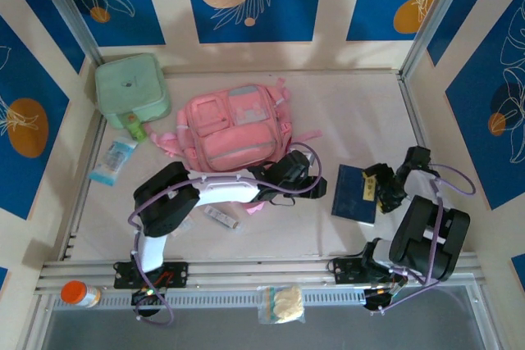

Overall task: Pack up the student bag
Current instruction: Move the book to the middle-right of the table.

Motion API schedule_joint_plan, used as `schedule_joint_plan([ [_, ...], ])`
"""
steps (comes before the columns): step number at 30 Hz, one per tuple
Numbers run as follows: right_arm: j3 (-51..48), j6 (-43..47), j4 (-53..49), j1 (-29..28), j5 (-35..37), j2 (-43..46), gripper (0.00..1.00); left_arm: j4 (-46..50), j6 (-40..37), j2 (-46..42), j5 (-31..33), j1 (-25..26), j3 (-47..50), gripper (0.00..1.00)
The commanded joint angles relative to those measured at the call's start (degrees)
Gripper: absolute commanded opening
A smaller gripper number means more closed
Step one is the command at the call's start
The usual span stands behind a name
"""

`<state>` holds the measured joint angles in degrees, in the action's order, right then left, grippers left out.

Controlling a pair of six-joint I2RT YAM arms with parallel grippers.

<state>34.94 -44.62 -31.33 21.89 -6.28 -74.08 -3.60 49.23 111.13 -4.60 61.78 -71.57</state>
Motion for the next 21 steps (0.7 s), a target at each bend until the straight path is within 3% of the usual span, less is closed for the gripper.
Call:
schedule_joint_plan([
  [1,-2.7,-7.67,-0.49,-9.26,-7.07,2.55,0.93,1.87,0.01,0.36,3.32,-0.11,-0.7,0.6],
  [4,-2.62,-12.02,0.58,-15.89,-7.43,4.24,0.94,2.36,-0.06,1.33,2.88,-1.17,-1.06,0.6],
  [6,-1.61,-11.65,-0.09,-17.09,-7.21,4.56,0.93,3.05,-0.6,2.06,2.65,-1.56,-1.83,0.6],
  [9,0.59,-7.72,-3.86,-15.44,-2.92,5.0,0.94,3.74,-1.69,1.95,4.87,-2.01,-1.71,0.58],
  [12,-0.13,-4.75,-4.09,-11.77,-4.89,5.18,0.93,4.61,-4.17,2.06,6.88,-2.82,-2.15,0.55],
  [17,-1.94,-4.18,-4.15,-13.15,-4.7,6.18,0.89,8.16,-7.23,5.9,4.45,-4.65,-6.54,0.47],
  [21,-4.08,-5.01,-1.03,-13.78,-6.98,5.73,0.81,8.01,-8.63,8.2,2.84,-4.74,-8.32,0.42],
])
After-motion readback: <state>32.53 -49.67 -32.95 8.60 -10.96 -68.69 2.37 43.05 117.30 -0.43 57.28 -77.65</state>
